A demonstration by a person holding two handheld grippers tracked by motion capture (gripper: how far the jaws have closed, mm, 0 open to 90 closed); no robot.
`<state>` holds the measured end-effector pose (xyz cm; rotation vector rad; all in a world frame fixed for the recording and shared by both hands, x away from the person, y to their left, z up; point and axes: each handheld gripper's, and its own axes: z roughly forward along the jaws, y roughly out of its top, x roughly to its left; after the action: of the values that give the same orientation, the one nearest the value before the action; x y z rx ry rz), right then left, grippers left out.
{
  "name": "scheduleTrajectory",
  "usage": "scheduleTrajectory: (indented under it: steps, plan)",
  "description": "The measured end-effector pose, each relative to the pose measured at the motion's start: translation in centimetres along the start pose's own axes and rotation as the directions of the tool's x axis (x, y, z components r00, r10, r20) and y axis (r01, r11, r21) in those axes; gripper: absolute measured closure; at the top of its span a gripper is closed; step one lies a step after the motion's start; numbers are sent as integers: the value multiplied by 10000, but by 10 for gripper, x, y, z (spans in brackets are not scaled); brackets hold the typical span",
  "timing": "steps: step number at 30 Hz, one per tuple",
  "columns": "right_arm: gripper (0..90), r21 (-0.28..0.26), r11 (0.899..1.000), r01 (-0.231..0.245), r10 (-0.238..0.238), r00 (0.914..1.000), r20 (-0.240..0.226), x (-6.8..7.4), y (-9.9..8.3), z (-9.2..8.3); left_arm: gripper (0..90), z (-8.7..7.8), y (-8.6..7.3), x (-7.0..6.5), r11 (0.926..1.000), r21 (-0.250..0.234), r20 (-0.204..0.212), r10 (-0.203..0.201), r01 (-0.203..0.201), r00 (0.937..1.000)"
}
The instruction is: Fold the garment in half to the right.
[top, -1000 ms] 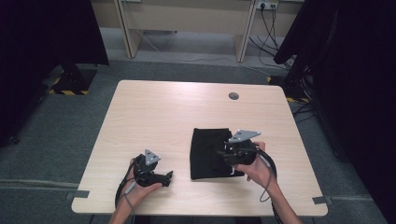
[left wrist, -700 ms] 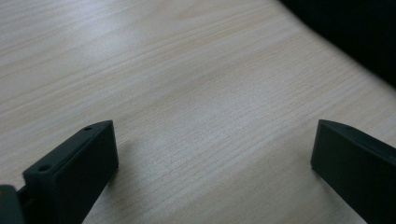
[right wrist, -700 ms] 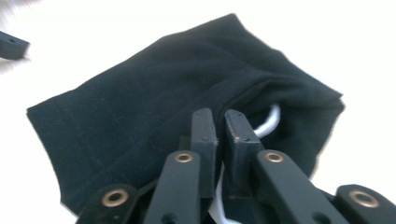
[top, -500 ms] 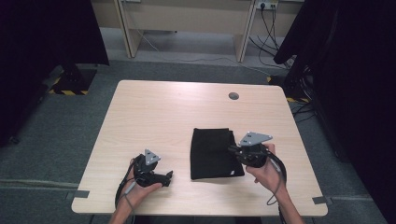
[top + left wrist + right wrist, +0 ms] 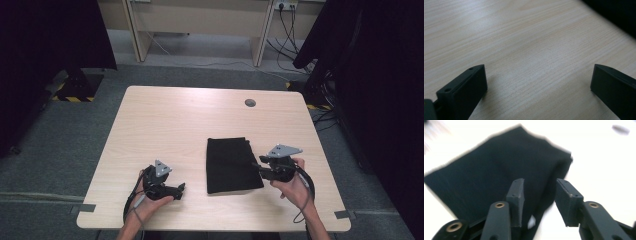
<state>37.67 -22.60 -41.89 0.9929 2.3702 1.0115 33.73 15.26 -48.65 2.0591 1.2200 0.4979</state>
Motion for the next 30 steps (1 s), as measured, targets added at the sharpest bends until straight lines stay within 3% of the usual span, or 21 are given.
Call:
scheduleTrajectory:
  steps: [3, 9, 15, 18, 30]
  plan:
    - [549, -325, 9988, 365, -370, 9992, -136, 5, 18, 2, 0, 0, 0, 0, 10000, 4, 1, 0, 0, 10000]
    - [440, 197, 9959, 885, -855, 9890, -1208, 23, 27, 33, 0, 0, 0, 0, 10000, 4, 0, -4, 4, 10000]
    - [382, 1140, 9924, 457, -316, 9919, -1229, 15, 7, 62, 0, 0, 0, 0, 10000, 11, 5, -7, 7, 10000]
    - [377, 534, 9975, 463, -401, 9930, -1107, 16, -3, 69, 0, -1, -1, 1, 10000, 3, 66, 29, -29, 10000]
    - [379, 477, 9977, 479, -437, 9955, -842, 20, -3, 71, 0, -7, -7, 13, 9999, 31, -144, -162, 163, 9998]
